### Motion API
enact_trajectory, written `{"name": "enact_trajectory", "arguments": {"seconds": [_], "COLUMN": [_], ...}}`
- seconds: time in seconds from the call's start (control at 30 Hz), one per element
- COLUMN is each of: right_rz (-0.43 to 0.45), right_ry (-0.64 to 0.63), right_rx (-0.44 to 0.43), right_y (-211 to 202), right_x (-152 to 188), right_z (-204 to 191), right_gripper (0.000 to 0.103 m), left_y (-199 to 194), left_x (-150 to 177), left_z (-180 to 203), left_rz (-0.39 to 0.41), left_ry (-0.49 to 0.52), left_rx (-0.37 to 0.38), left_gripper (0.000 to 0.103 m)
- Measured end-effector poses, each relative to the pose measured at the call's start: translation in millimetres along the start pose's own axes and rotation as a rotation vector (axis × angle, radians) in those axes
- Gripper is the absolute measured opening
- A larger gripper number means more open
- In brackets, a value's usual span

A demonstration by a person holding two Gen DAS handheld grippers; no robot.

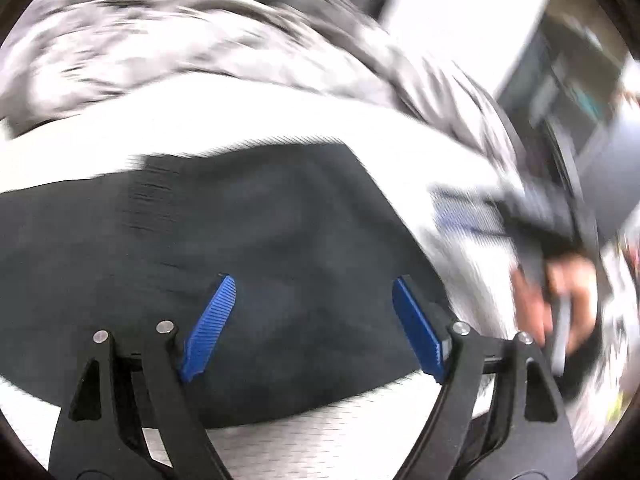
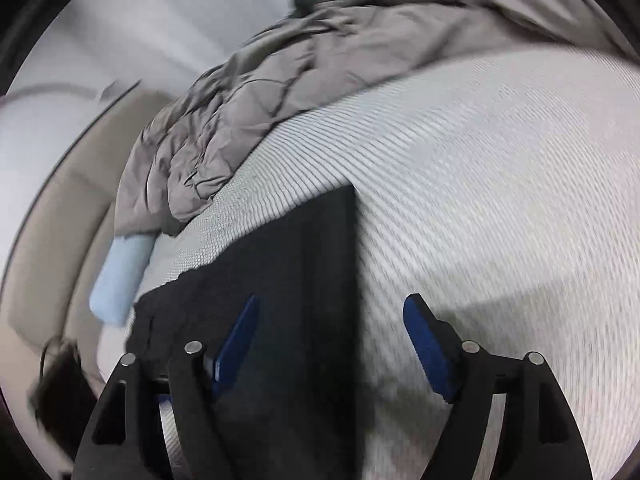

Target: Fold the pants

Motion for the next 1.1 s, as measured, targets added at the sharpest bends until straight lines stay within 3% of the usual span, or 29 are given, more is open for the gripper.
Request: {"name": "enact_trajectory", "arguments": {"seconds": [0.1, 0.17, 0.23, 0.27, 0.33, 0.43, 0.5, 0.53, 0.67, 0.9, 0.97, 1.0, 1.1], "right_rz": [-0.033, -0.092, -0.075, -0.071, -0.081, 0.0, 0.013, 0.009, -0.01, -0.028, -0.034, -0.038, -0.062], "right_ry": [-0.003, -0.028, -0.076, -0.089, -0.092, -0.145, -0.23, -0.231, -0.091, -0.141, -0.153, -0.162, -0.175], "right_rx": [-0.04, -0.018, -0.058, -0.078, -0.062, -0.044, 0.077, 0.134, 0.076, 0.027, 0.016, 0.011, 0.012], "right_y": [-2.9, 6.9, 7.9, 12.7, 24.8, 23.0, 25.6, 28.4, 18.5, -3.1, -3.9, -3.6, 10.3], "right_x": [31.9, 44.1, 43.2, 40.4, 35.4, 27.9, 28.1, 29.2, 28.9, 43.0, 46.8, 48.1, 51.9], "right_z": [9.0, 12.4, 7.0, 2.6, -3.2, -16.1, -16.8, -11.2, 7.0, 4.3, 0.8, -0.2, -6.5], "right_gripper": [0.079, 0.078, 0.075, 0.07, 0.035, 0.033, 0.036, 0.042, 0.046, 0.047, 0.047, 0.047, 0.047], "left_y": [-20.3, -27.2, -31.0, -31.0, -26.4, -14.0, -6.9, -5.3, -2.8, 20.4, 23.0, 22.4, 18.3], "left_x": [-16.2, -15.4, -9.6, -6.2, 0.3, 11.4, 15.3, 18.9, 29.5, 38.7, 38.4, 38.2, 39.0], "left_z": [-71.4, -110.6, -139.1, -152.0, -164.8, -162.9, -149.5, -140.4, -109.1, -108.2, -107.5, -109.6, -118.0], "left_rz": [0.1, 0.105, 0.095, 0.084, 0.056, 0.012, -0.01, -0.019, -0.059, -0.095, -0.098, -0.093, -0.088], "left_ry": [-0.162, -0.256, -0.328, -0.364, -0.39, -0.363, -0.315, -0.292, -0.223, -0.236, -0.232, -0.244, -0.313], "left_rx": [-0.155, -0.205, -0.228, -0.233, -0.233, -0.21, -0.18, -0.163, -0.118, -0.113, -0.107, -0.104, -0.07], "left_gripper": [0.081, 0.081, 0.081, 0.08, 0.08, 0.08, 0.079, 0.078, 0.075, 0.067, 0.057, 0.044, 0.024]}}
Point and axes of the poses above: each gripper's, at about its wrist camera, not at the fingertips, and y roughly the way its jaws point, z to its right, x to its underside, the point moved 2 cm from there along y, roughly the way its jaws point, and after that the axes turned 14 degrees about z, right-handed, at the moved point
